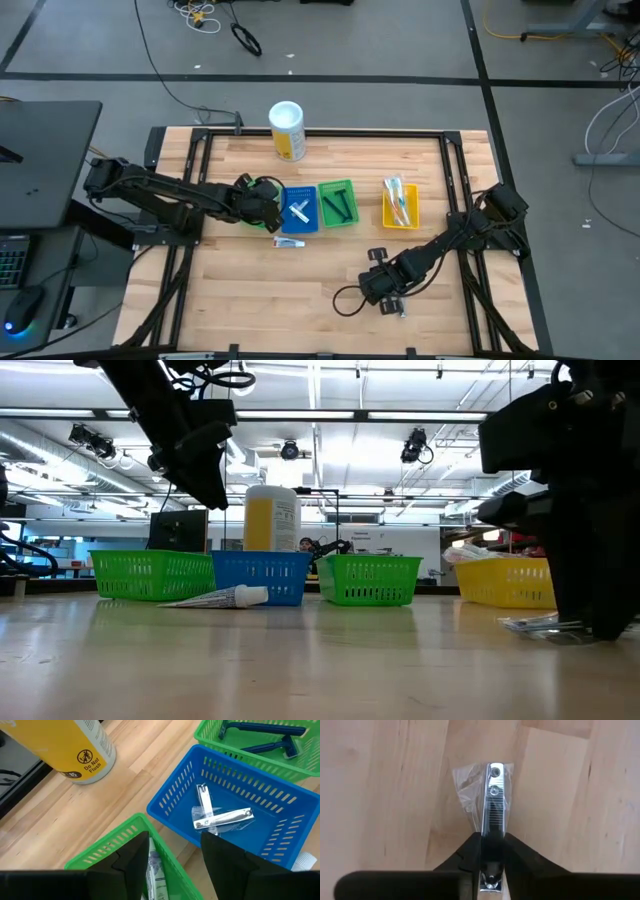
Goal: Pick & Place Travel size toiletries
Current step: Put the silver nail cutter into the blue bin
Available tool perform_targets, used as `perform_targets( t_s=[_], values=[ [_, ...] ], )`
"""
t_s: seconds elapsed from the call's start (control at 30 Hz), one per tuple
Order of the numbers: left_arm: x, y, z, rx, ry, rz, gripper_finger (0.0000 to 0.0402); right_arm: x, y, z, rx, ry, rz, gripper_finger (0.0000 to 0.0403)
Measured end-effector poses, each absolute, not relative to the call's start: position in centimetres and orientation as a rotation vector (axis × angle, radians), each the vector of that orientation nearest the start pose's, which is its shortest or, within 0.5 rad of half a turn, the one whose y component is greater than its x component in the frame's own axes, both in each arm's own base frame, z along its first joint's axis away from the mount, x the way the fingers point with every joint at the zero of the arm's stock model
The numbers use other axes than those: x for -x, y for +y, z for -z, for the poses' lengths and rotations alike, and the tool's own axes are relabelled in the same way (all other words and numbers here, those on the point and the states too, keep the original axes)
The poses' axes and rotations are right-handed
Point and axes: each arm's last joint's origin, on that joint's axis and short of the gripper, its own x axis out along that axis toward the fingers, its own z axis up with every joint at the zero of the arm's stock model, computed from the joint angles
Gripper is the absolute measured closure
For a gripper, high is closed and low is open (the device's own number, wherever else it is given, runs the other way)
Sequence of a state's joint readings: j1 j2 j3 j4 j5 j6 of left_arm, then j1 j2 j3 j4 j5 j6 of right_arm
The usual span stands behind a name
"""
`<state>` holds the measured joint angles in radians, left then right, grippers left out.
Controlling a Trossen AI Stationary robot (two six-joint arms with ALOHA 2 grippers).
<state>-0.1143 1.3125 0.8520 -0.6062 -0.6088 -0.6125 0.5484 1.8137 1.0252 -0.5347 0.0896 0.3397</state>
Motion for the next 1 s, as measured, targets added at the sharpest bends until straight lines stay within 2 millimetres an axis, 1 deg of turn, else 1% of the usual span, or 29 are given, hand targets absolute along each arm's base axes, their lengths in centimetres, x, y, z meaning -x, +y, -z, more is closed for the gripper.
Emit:
perform_targets(
  t_s=[0.2,0.33,0.47,0.57,0.67,0.83,1.0],
  values=[
    [-24.3,-1.3,-22.4,0.166,0.82,-0.717,0.0214,-27.7,16.6,-13.5,0.092,1.296,-0.148,0.034],
    [-23.8,-1.8,-23.0,0.169,0.803,-0.692,0.0214,-27.9,16.8,-13.5,0.077,1.274,-0.149,0.0341],
    [-22.6,-2.4,-24.4,0.19,0.753,-0.655,0.0214,-28.5,17.1,-13.6,0.043,1.2,-0.131,0.0342],
    [-21.4,-2.8,-25.7,0.204,0.715,-0.622,0.0214,-29.3,17.4,-14.0,0.034,1.099,-0.124,0.0342],
    [-20.2,-3.0,-26.7,0.209,0.685,-0.599,0.0214,-30.1,17.3,-14.4,0.049,0.993,-0.071,0.0343],
    [-18.7,-3.3,-27.6,0.185,0.628,-0.609,0.0214,-32.0,16.1,-15.3,0.04,0.801,0.054,0.0343],
    [-18.0,-3.8,-26.8,0.168,0.636,-0.59,0.0214,-34.1,14.1,-16.4,-0.003,0.653,0.128,0.0343]
  ],
)
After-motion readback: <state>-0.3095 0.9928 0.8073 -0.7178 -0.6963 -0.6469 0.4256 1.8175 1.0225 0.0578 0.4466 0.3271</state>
